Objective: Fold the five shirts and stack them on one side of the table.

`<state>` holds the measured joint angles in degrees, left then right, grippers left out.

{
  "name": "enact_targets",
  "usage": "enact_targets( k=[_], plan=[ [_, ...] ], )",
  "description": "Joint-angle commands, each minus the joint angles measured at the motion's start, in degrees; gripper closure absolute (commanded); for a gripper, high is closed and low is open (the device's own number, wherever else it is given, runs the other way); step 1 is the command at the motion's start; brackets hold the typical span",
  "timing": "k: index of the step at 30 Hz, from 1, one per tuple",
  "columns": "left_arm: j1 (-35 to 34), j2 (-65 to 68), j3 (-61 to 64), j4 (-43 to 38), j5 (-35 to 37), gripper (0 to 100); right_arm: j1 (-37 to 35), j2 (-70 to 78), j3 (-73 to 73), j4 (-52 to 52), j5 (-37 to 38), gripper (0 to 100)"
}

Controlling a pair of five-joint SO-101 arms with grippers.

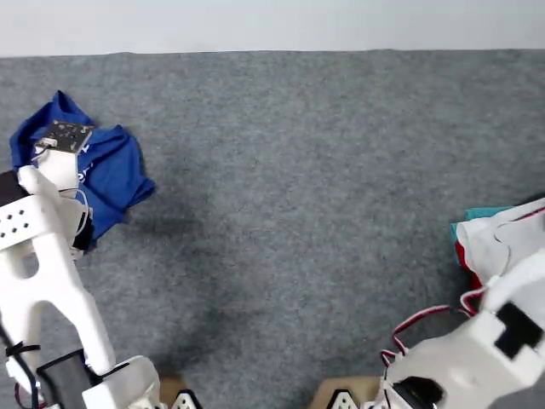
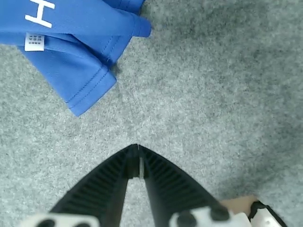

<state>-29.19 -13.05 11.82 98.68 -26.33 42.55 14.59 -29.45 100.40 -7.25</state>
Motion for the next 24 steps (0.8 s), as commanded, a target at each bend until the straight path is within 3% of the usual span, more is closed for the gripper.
enact_targets(
  k=[1,7,13,19,24],
  plan=[
    [0.09,-1.93,-1.54,0.88,-0.09,100,-4.26,4.00,2.90,1.98,-0.79,98.9],
    [0.09,-1.93,-1.54,1.32,-0.09,100,-6.02,14.29,3.69,-0.92,-0.79,98.9],
    [0.09,-1.93,-1.54,1.32,-0.09,100,-5.05,12.00,-1.76,1.36,-0.62,98.9],
    [0.09,-1.93,-1.54,1.23,-0.09,100,1.54,3.30,-5.19,1.10,-0.09,98.9],
    [0.09,-1.93,-1.54,1.23,-0.09,100,9.36,1.89,-4.75,-5.32,4.48,98.9]
  ],
)
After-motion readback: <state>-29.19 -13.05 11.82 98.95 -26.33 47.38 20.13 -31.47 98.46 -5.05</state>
